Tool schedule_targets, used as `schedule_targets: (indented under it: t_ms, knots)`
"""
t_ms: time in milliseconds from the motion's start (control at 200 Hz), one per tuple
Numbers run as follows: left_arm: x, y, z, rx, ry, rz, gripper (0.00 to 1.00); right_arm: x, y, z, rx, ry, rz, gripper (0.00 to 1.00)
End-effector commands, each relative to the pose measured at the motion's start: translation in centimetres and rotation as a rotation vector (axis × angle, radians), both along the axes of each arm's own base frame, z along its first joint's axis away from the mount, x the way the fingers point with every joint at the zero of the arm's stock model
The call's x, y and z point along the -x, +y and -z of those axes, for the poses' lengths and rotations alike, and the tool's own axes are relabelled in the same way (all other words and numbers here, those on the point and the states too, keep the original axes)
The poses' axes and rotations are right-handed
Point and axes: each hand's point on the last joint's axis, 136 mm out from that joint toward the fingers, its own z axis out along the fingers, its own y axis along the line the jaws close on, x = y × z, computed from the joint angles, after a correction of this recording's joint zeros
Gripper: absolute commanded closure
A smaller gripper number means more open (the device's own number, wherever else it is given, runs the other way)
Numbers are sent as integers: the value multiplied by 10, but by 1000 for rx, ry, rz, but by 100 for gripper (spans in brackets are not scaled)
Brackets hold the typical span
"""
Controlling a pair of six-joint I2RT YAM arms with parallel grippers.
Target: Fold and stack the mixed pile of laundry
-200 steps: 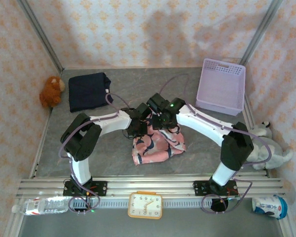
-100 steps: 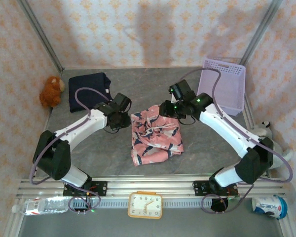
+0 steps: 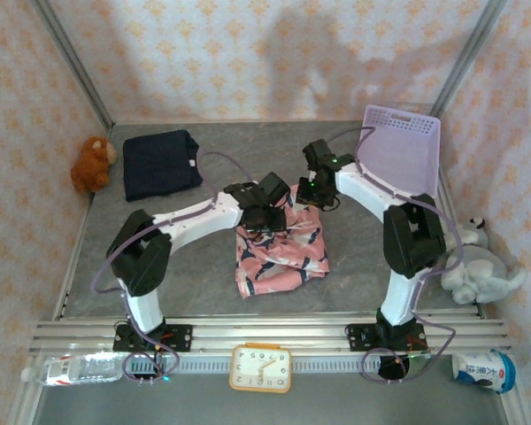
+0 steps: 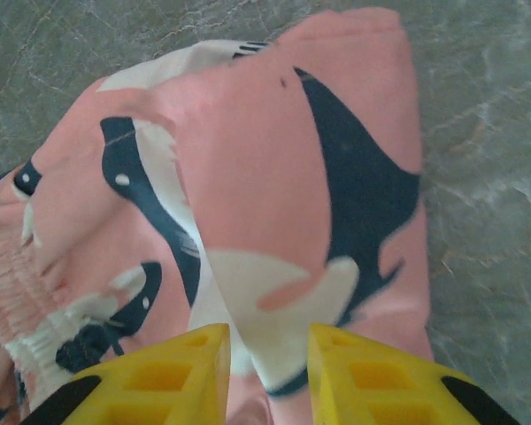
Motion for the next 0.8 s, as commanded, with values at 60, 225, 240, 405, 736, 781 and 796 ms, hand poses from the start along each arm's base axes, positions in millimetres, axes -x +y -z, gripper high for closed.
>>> schedule_targets:
  t_ms: [60,225,240,405,736,781,796]
  knots:
    - [-4,12,20,-116,23,4,52,-22,8,-2,-4,-17,-21,72]
    - [-2,14,42,-160,60,4,54,-30,9,1,9,-9,-21,71]
    - [-2,14,42,-160,61,3,54,-30,10,1,8,-9,-24,71]
    - [-3,12,42,-160,53,4,69,-39,10,5,27,-2,-28,66]
    - [0,18,-26,-63,-58,-23,100,-45,-16,45,108,105,78,72]
    - [7,25,-37,-54,-71,-26,100,-44,-18,47,114,111,83,71]
    - [9,27,-38,-51,-74,-28,100,-44,-19,48,117,113,84,71]
